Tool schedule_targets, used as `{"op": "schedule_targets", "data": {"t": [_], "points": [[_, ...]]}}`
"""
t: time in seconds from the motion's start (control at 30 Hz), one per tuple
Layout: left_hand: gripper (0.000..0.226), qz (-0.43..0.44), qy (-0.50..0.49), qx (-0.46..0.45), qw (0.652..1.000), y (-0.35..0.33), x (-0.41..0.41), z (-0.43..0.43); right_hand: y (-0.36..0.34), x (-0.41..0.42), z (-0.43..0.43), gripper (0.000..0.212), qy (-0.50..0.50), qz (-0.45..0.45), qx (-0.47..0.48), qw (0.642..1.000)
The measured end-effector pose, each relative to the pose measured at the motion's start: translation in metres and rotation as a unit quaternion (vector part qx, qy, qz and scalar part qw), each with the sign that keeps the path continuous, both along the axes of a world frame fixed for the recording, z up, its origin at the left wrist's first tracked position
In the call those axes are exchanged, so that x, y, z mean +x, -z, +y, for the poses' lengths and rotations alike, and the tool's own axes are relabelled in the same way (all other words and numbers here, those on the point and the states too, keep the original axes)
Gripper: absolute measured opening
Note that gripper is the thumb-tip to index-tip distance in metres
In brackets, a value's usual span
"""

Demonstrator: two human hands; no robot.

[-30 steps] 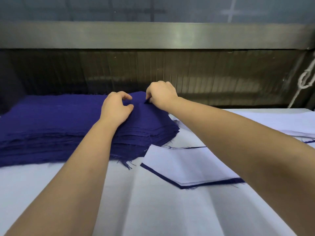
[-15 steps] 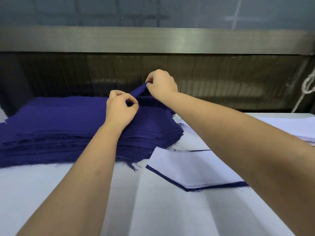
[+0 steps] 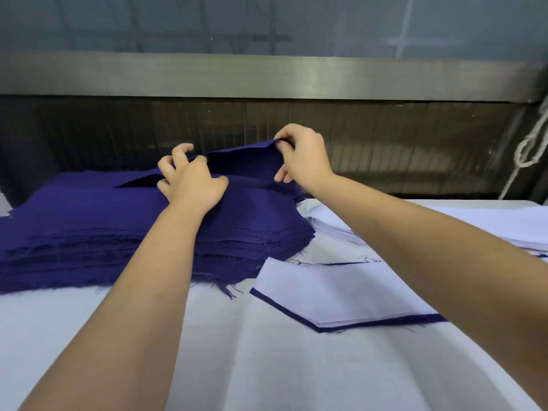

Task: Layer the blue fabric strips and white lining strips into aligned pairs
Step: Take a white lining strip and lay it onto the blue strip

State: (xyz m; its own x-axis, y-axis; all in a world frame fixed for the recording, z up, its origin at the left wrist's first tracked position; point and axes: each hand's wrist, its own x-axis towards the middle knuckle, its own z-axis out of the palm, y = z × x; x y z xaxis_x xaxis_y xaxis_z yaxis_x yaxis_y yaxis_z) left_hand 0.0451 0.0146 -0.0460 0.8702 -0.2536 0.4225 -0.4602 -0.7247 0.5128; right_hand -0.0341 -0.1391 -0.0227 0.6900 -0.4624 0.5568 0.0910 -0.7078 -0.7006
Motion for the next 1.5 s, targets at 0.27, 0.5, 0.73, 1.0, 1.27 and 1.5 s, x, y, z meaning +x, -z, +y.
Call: {"op": "schedule_targets", "data": {"t": [0.27,0.5,0.73,1.0,1.27,1.5], "points": [[0.045,-0.009,0.116,0.065,0.991,-0.008,-0.013,-0.011,0.016,-0.035,-0.026,0.019,-0.020,-0.076,0.125,0.989],[0.015,-0.028,0.242,0.153,0.958,-0.009,-0.035,-0.018,0.021,-0.081,-0.045,0.021,-0.002,-0.095,0.160,0.983],[0.041,-0.037,0.234,0.318,0.918,-0.003,-0.055,-0.019,0.039,-0.148,-0.066,0.022,0.031,-0.078,0.167,0.982],[0.037,-0.227,0.241,0.305,0.893,0.011,-0.079,-0.006,0.066,-0.203,-0.098,0.025,0.043,-0.087,0.268,0.959],[0.057,-0.469,0.336,0.287,0.764,0.015,-0.115,-0.007,0.064,-0.261,-0.127,0.042,0.100,-0.122,0.240,0.958],[0.069,-0.495,0.368,0.255,0.745,0.036,-0.125,-0.001,0.065,-0.292,-0.155,0.053,0.207,-0.091,0.202,0.953]]}}
